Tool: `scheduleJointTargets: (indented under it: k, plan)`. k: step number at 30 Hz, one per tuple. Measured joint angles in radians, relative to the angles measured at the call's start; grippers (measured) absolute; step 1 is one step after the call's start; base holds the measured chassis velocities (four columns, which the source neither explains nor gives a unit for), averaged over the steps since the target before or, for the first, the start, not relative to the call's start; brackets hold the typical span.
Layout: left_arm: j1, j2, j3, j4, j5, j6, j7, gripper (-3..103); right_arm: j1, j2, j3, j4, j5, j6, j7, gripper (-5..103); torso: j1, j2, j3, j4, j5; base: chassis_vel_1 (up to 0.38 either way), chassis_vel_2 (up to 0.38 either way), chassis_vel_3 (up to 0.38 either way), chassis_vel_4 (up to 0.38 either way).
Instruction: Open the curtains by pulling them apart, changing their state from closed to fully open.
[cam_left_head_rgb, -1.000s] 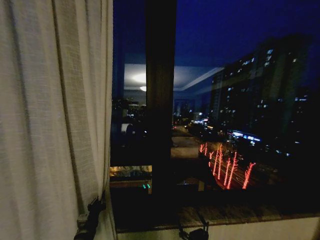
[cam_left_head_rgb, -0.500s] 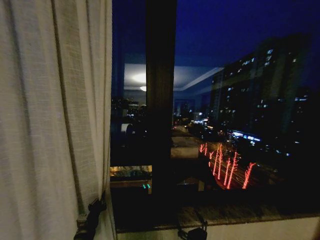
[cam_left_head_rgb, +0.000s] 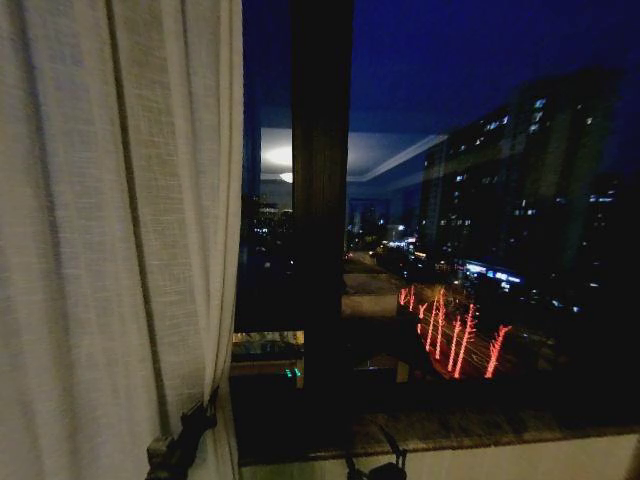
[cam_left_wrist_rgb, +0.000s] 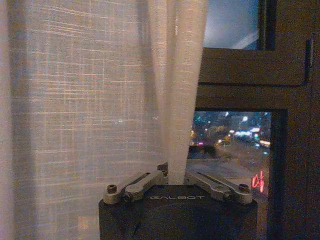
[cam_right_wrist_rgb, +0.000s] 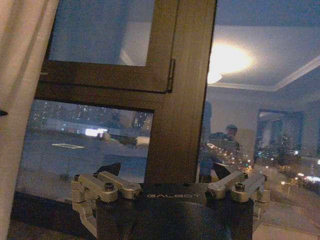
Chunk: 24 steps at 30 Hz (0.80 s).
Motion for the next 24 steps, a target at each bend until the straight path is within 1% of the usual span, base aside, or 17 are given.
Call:
scheduleJointTargets:
  k: [7,12,19,24]
  plan:
    - [0.016,-0.011,-0.003,-0.006,0.007,-0.001,-0.001,0,-0.032,0.000,-0.030,0.025,-0.054,0.014,0.002,100,0.000,0.000,0.000,0.0000,0.0000,0.006,0.011,-0.008,-0.007]
    - [0.018,-0.014,-0.003,-0.007,0.011,-0.002,-0.002,0,-0.056,0.000,-0.056,0.034,-0.079,0.028,0.003,100,0.000,0.000,0.000,0.0000,0.0001,0.109,0.113,-0.107,-0.118]
    - [0.027,-0.019,-0.011,-0.013,0.017,-0.006,-0.002,0,-0.067,0.000,-0.073,0.036,-0.098,0.036,0.004,100,0.000,0.000,0.000,0.0003,-0.0003,0.225,0.219,-0.232,-0.203]
    - [0.040,-0.023,-0.021,-0.023,0.024,-0.009,-0.002,0,-0.071,0.000,-0.079,0.040,-0.101,0.038,0.004,100,0.000,0.000,0.000,0.0000,-0.0002,0.296,0.279,-0.295,-0.301]
